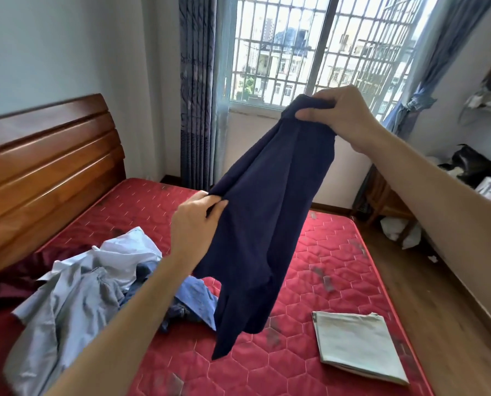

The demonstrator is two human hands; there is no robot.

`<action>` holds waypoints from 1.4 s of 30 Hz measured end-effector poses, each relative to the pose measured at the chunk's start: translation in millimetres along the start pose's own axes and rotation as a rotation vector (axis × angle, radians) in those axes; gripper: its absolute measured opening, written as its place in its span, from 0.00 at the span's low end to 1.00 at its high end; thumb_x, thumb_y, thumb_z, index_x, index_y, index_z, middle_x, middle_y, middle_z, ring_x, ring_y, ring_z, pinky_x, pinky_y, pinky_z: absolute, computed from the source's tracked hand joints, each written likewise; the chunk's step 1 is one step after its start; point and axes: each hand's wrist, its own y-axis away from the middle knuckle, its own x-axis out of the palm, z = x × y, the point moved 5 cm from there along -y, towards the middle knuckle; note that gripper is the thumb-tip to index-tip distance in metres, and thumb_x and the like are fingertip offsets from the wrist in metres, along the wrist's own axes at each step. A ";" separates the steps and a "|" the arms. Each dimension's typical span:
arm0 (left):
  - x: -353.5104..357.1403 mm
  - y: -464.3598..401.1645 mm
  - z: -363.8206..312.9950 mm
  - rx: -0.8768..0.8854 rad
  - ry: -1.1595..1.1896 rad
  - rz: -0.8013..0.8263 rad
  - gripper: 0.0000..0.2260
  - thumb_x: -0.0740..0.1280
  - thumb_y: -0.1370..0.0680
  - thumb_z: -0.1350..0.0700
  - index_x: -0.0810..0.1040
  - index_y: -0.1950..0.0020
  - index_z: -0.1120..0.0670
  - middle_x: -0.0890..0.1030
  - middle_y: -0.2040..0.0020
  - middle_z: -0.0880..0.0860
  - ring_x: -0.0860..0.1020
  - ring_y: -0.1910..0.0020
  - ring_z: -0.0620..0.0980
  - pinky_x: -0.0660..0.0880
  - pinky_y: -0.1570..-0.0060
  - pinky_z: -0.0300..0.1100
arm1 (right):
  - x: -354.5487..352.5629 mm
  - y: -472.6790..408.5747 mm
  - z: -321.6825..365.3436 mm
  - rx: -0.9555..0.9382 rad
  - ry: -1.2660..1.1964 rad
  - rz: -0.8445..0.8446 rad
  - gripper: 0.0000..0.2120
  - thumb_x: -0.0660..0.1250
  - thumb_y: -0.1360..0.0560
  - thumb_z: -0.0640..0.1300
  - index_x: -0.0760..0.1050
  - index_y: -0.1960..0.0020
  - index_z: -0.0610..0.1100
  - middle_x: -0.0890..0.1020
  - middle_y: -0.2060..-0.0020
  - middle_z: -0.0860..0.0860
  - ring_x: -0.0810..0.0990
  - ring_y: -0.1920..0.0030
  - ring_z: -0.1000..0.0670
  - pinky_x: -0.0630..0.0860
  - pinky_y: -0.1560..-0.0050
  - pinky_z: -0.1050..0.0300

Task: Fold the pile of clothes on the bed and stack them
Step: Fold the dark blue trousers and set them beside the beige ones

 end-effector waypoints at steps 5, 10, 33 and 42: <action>-43.3 -37.8 10.5 0.100 0.004 0.084 0.07 0.67 0.21 0.57 0.82 0.51 0.60 0.83 0.53 0.57 0.80 0.53 0.56 0.73 0.49 0.47 | -2.7 4.9 -16.0 0.017 0.031 0.005 0.04 0.75 0.29 0.49 0.83 0.59 0.50 0.83 0.65 0.55 0.82 0.63 0.56 0.79 0.60 0.59; -64.4 -65.3 15.2 0.253 -0.067 0.192 0.07 0.67 0.21 0.57 0.81 0.51 0.60 0.83 0.55 0.53 0.78 0.57 0.49 0.69 0.54 0.37 | 4.4 -1.2 -20.5 0.011 -0.067 -0.081 0.12 0.76 0.31 0.49 0.82 0.59 0.39 0.81 0.67 0.48 0.78 0.67 0.55 0.73 0.67 0.64; -13.1 2.9 20.6 0.369 -0.169 0.281 0.04 0.72 0.27 0.66 0.80 0.54 0.65 0.82 0.55 0.61 0.81 0.57 0.61 0.78 0.55 0.53 | 2.7 98.2 -48.8 0.132 0.203 -0.298 0.12 0.70 0.30 0.57 0.82 0.58 0.49 0.82 0.65 0.53 0.80 0.60 0.50 0.73 0.58 0.54; -26.6 101.8 -42.6 0.193 -0.100 0.202 0.04 0.70 0.25 0.66 0.79 0.51 0.61 0.83 0.56 0.56 0.80 0.59 0.54 0.67 0.55 0.35 | -54.6 200.8 -42.9 0.117 0.217 -0.141 0.14 0.70 0.27 0.52 0.82 0.55 0.40 0.83 0.61 0.43 0.79 0.58 0.43 0.75 0.52 0.43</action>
